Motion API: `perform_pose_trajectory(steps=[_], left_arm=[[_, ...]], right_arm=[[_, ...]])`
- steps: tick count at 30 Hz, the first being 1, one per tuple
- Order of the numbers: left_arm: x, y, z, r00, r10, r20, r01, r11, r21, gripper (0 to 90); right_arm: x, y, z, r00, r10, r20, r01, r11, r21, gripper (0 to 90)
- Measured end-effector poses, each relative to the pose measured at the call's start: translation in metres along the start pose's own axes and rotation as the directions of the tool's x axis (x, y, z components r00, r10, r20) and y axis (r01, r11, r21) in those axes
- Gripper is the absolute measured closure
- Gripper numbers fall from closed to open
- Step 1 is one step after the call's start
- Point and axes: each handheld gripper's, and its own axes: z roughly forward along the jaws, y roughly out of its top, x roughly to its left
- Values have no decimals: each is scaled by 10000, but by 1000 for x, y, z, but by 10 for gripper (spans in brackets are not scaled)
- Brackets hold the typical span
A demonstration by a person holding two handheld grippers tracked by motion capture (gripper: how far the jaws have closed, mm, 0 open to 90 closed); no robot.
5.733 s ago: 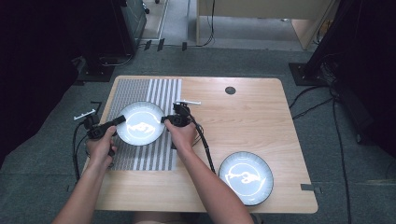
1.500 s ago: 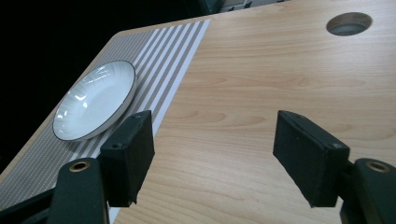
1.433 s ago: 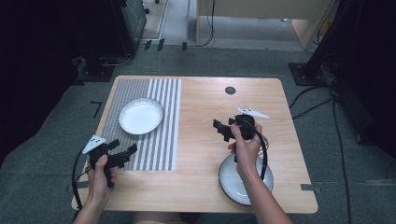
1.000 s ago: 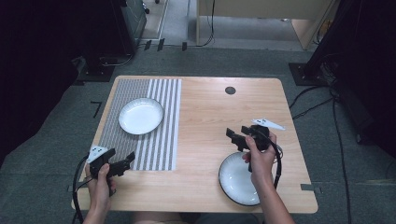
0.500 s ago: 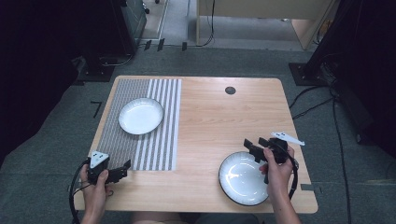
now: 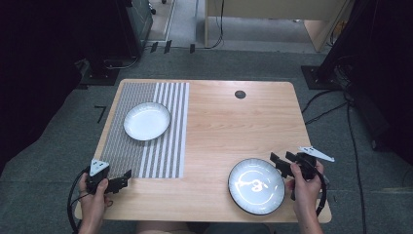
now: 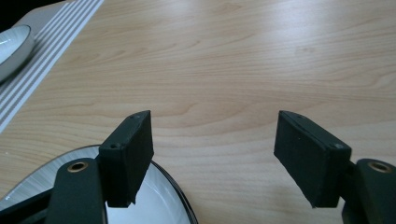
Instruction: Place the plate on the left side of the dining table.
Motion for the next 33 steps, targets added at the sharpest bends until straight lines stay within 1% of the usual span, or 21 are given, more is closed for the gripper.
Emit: perform_pose_trajectory(steps=[3,7,10,11,12,16,18,23,25,30,33], left_arm=[[-2,0,1,9998,154,-126,-153,9998,99,97],[-2,0,1,9997,173,-161,-171,9998,107,97],[-6,1,2,9979,486,-418,-476,9985,261,97],[-6,1,2,9977,516,-436,-504,9984,273,96],[-6,1,2,9979,487,-417,-476,9985,269,96],[-6,1,2,9979,490,-423,-479,9985,275,96],[-6,1,2,9980,480,-423,-469,9985,266,96],[-6,1,2,9980,480,-417,-469,9985,271,96],[-6,1,2,9980,476,-414,-465,9986,270,96],[-5,1,2,9983,440,-380,-430,9987,261,96],[-5,1,2,9985,423,-357,-414,9988,252,96]], right_arm=[[-6,-5,-3,9999,80,77,-80,10000,54,286],[-15,-9,-9,9993,155,336,-158,9998,79,286],[-22,-12,-13,9977,95,667,-99,9999,64,286],[-25,-12,-15,9974,124,713,-128,9999,46,286],[-27,-13,-17,9971,180,745,-183,9998,37,286],[-35,-18,-22,9948,32,1014,-40,10000,80,284],[-39,-20,-24,9938,67,1114,-82,9999,129,283],[-50,-26,-28,9933,163,1143,-189,9996,223,276],[-53,-29,-30,9941,-43,1079,10,9995,303,274],[-58,-37,-32,9952,-255,945,192,9975,674,239],[-62,-40,-32,9930,-292,1145,189,9958,898,212]])
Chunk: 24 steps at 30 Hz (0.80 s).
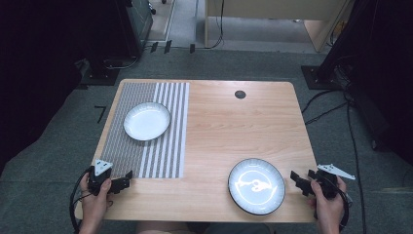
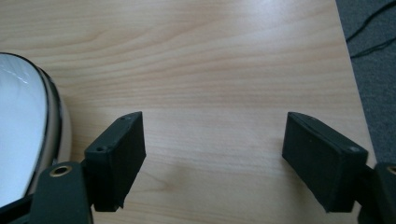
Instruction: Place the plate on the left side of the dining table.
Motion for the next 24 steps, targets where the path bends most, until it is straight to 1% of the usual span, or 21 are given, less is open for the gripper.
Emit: perform_pose_trajectory(steps=[2,4,7,9,11,12,20,21,22,23,24], left_arm=[[0,0,0,10000,-20,20,20,10000,-6,96],[0,0,0,10000,-27,29,27,10000,-12,96],[0,0,0,10000,-10,11,10,10000,-3,96],[0,0,0,10000,-3,4,3,10000,-2,96],[0,0,0,10000,-19,22,19,10000,-6,96],[1,0,0,10000,-30,34,30,10000,-18,96],[1,0,0,10000,-47,44,47,10000,-24,96],[1,0,0,10000,-41,42,42,10000,-22,96],[1,0,0,10000,-40,40,40,10000,-21,96],[1,0,0,10000,-41,39,41,10000,-21,96],[1,0,0,10000,-42,41,42,10000,-22,96]], right_arm=[[-2,-2,0,9996,267,122,-268,9996,24,204],[-4,-3,-1,9995,307,22,-307,9995,-10,181],[-4,-4,-1,9997,246,-7,-246,9997,-34,158],[-2,-5,0,10000,38,51,-38,10000,-66,135],[1,-6,1,9994,-216,252,217,9998,-45,126],[2,-6,2,9993,-238,284,239,9997,-48,114],[3,-9,4,9991,-416,97,419,9988,-239,40],[5,-10,5,9986,-497,173,501,9985,-241,32],[7,-10,6,9972,-671,317,679,9974,-242,24],[10,-11,8,9947,-886,520,896,9958,-179,19],[13,-11,9,9904,-1149,763,1155,9933,-32,18]])
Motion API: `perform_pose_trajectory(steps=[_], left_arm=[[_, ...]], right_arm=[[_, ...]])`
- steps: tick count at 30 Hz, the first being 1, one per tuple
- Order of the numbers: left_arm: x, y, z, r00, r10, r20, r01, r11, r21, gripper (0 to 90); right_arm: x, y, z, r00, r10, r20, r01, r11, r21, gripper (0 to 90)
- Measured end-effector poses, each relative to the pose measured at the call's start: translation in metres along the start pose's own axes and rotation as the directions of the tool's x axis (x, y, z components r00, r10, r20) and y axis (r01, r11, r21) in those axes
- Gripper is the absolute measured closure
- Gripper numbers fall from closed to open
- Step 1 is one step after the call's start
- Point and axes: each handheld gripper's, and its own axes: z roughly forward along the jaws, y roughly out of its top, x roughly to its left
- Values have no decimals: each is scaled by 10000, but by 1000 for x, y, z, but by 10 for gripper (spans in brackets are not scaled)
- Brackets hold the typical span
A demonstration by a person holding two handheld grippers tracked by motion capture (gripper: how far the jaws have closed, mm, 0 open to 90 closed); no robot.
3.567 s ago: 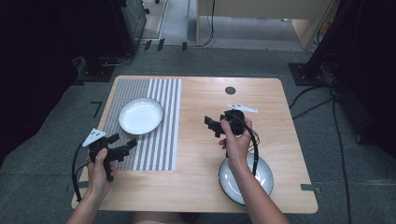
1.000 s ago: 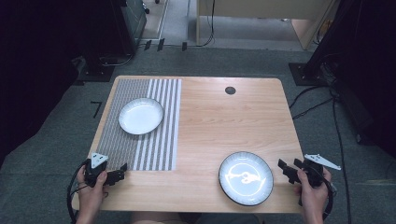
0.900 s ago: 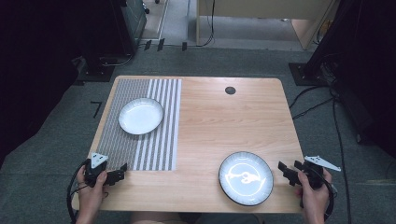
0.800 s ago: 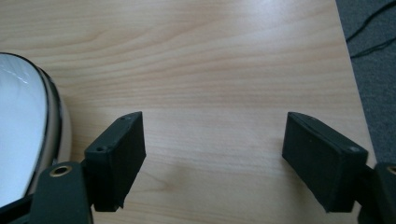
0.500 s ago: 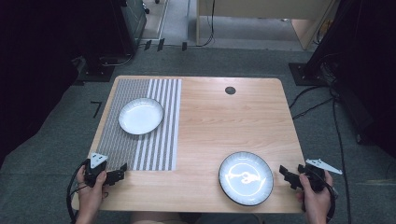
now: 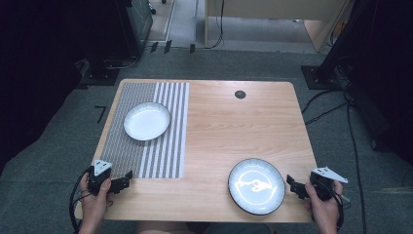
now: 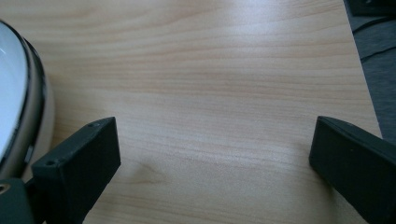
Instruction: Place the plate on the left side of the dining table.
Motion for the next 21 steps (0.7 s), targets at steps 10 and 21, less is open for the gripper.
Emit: perform_pose_trajectory(steps=[10,21], left_arm=[[0,0,0,10000,-17,15,17,10000,-16,96],[-2,1,1,9998,22,-179,-21,10000,48,93]], right_arm=[[9,1,4,9966,-503,646,480,9982,357,0],[10,1,4,9966,-494,667,471,9983,354,0]])
